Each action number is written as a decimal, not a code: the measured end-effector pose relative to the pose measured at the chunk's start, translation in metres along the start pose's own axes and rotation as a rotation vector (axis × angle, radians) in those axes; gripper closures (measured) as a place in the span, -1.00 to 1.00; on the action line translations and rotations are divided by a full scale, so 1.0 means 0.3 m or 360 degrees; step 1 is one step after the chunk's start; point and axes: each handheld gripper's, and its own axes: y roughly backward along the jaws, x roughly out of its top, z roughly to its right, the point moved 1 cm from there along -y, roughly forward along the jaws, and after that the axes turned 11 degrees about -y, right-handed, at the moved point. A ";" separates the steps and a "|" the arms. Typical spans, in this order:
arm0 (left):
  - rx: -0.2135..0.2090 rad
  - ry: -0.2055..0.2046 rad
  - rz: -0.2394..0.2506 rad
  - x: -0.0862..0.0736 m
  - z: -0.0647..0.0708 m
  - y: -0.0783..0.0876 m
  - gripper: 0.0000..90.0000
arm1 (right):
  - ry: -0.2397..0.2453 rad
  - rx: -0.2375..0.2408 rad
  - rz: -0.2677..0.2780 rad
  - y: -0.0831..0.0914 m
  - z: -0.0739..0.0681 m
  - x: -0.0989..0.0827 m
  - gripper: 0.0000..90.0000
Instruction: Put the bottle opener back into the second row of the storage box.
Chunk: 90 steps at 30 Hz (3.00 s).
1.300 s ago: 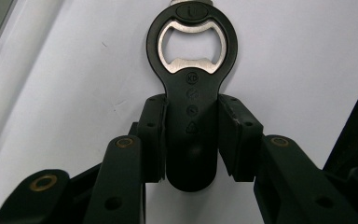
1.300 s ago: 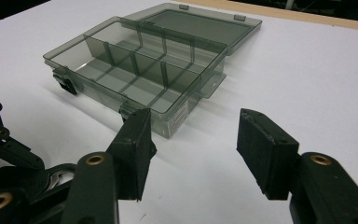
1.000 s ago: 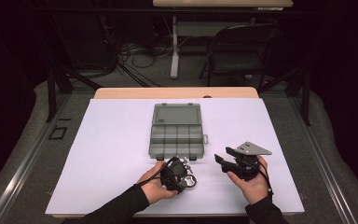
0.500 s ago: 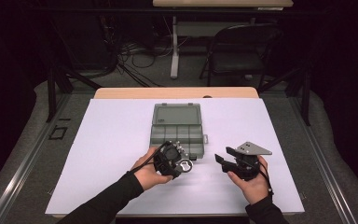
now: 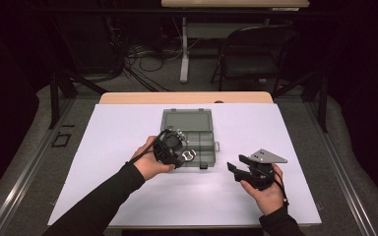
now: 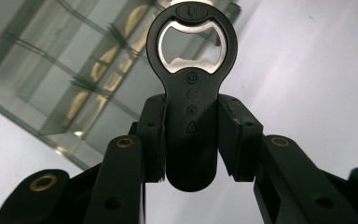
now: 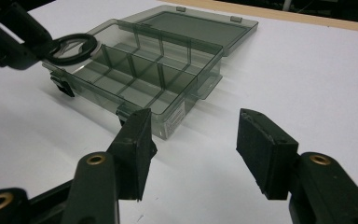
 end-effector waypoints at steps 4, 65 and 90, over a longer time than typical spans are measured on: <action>0.0020 0.0021 -0.0004 0.001 -0.031 0.006 0.43 | -0.0004 0.0001 -0.0009 0.000 -0.001 0.000 0.01; -0.0062 -0.0386 -0.0178 0.087 -0.133 -0.147 0.43 | -0.0045 0.0019 -0.0027 -0.008 0.017 -0.007 0.01; -0.0087 -0.0375 -0.0185 0.077 -0.135 -0.187 0.42 | -0.0045 0.0020 -0.0023 -0.009 0.018 -0.007 0.01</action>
